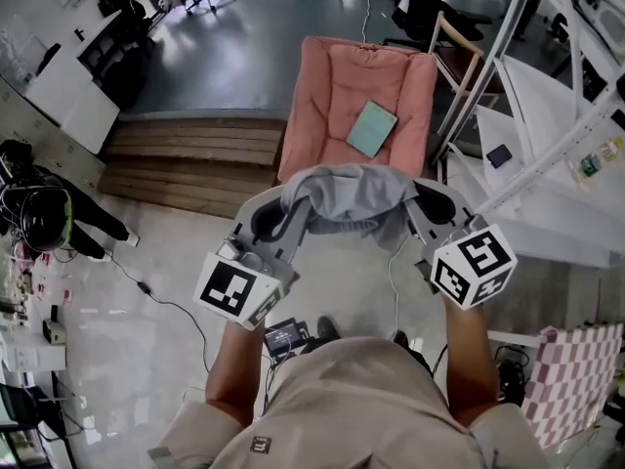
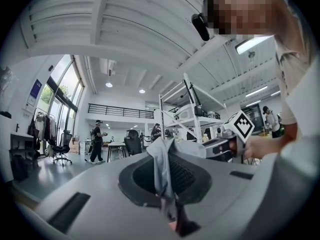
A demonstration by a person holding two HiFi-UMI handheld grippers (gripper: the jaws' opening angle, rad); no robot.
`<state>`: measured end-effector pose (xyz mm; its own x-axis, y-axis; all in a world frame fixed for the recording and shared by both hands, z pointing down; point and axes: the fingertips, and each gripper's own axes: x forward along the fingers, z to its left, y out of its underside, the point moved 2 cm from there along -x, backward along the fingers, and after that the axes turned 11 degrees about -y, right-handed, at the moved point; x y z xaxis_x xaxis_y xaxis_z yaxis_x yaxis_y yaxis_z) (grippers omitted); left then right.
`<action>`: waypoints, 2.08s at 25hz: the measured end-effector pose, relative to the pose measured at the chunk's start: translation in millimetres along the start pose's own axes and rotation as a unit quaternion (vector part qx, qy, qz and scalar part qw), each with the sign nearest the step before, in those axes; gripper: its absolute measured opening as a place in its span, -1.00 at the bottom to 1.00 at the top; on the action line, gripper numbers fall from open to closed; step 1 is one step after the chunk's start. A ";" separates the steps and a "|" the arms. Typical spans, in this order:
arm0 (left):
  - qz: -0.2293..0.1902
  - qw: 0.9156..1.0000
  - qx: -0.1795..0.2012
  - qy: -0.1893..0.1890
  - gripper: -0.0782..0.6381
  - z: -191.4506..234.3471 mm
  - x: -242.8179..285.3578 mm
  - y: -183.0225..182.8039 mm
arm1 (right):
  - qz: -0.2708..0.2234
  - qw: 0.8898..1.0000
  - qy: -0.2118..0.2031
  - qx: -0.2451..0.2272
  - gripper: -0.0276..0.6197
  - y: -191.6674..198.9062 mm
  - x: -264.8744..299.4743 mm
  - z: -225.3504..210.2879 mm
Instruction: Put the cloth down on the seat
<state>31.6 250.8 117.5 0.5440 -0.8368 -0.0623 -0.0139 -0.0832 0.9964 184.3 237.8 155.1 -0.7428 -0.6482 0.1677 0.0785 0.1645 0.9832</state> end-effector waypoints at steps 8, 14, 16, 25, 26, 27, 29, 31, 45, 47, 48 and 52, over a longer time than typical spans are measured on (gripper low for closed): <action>-0.011 1.000 -0.004 0.002 -0.73 45.6 -11.9 1.1 | 0.003 1.000 0.002 -0.009 -0.88 -8.1 42.3 19.3; -0.019 1.000 -0.012 -0.004 -0.73 62.1 -11.9 8.5 | 0.013 1.000 -0.006 -0.020 -0.88 -7.3 61.2 20.1; -0.017 1.000 -0.016 -0.011 -0.73 72.2 -6.6 11.8 | 0.020 1.000 -0.013 -0.019 -0.88 -7.7 74.1 14.0; 0.022 0.996 -0.003 -0.085 -0.73 132.0 41.6 44.5 | 0.021 0.995 -0.095 -0.004 -0.88 3.7 174.9 -45.0; 0.024 0.995 -0.002 -0.097 -0.73 140.0 47.4 46.0 | 0.022 0.994 -0.107 -0.004 -0.88 3.3 187.2 -50.8; 0.024 0.994 -0.001 -0.108 -0.73 147.6 54.8 47.0 | 0.022 0.993 -0.118 -0.006 -0.88 1.7 198.5 -57.7; 0.028 0.992 0.003 -0.121 -0.73 158.4 73.9 49.4 | 0.024 0.991 -0.134 -0.008 -0.88 -1.7 216.1 -76.3; 0.028 0.991 0.008 -0.128 -0.73 164.8 94.1 50.0 | 0.030 0.989 -0.143 -0.008 -0.88 -2.9 228.4 -97.6; 0.058 0.981 -0.004 -0.183 -0.73 219.4 175.1 90.8 | 0.051 0.981 -0.185 -0.001 -0.88 11.7 302.8 -174.0; 0.074 0.977 -0.004 -0.202 -0.73 230.1 178.6 93.1 | 0.051 0.979 -0.197 0.001 -0.88 12.3 312.7 -176.0; 0.080 0.974 -0.005 -0.210 -0.73 234.5 179.5 94.7 | 0.051 0.978 -0.203 0.001 -0.88 12.1 317.1 -176.9; 0.073 0.972 0.005 -0.223 -0.73 246.3 189.7 92.5 | 0.050 0.974 -0.222 -0.006 -0.88 4.0 334.4 -187.1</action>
<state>-73.1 -49.0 183.9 0.1177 -0.9913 0.0585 -0.0721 0.0502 0.9961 60.6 -117.5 228.4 -0.9452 -0.2433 0.2177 0.1709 0.1993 0.9649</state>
